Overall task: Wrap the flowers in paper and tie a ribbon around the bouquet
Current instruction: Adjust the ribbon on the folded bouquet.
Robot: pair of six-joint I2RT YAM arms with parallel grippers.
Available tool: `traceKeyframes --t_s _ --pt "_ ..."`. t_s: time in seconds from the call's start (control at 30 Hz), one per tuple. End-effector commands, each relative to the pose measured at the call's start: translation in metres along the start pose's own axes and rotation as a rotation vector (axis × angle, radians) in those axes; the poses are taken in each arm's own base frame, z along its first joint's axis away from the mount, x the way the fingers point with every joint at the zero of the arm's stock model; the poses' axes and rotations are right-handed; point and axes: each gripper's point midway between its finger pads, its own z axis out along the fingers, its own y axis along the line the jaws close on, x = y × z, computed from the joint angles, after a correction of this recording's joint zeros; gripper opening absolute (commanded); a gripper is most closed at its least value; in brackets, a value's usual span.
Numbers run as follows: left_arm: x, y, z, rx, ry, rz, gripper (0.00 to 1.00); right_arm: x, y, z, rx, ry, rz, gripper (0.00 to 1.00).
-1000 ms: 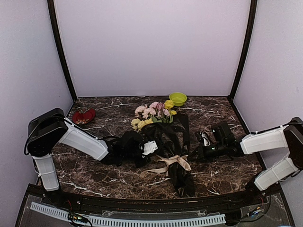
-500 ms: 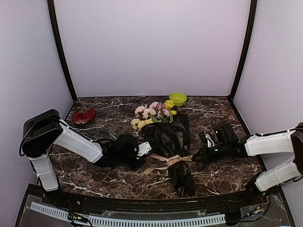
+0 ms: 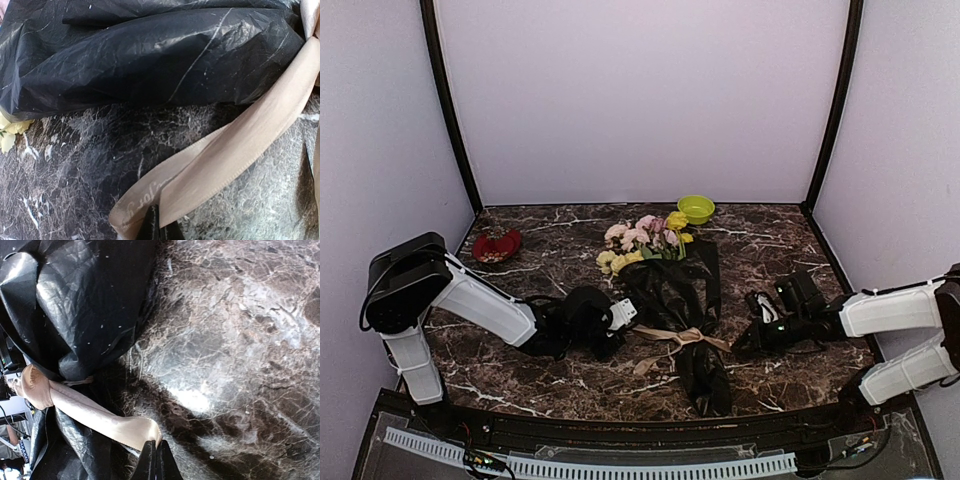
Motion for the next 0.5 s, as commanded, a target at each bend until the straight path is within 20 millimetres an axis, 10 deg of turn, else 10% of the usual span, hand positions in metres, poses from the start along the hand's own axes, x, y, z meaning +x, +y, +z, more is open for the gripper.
traceKeyframes --t_s 0.0,0.13,0.2,0.47 --pt "0.001 -0.002 -0.010 0.023 0.027 -0.005 0.07 -0.013 0.014 -0.002 -0.039 -0.018 -0.040 0.00" --pt "-0.039 -0.018 -0.038 0.151 -0.147 0.019 0.61 -0.015 0.017 -0.001 -0.050 -0.010 -0.044 0.00" --pt "-0.055 -0.024 -0.055 0.203 -0.228 0.047 0.72 -0.015 0.018 -0.001 -0.050 -0.010 -0.043 0.00" --pt "-0.108 -0.079 -0.082 0.354 -0.369 0.193 0.57 -0.016 0.019 0.002 -0.053 -0.003 -0.047 0.00"
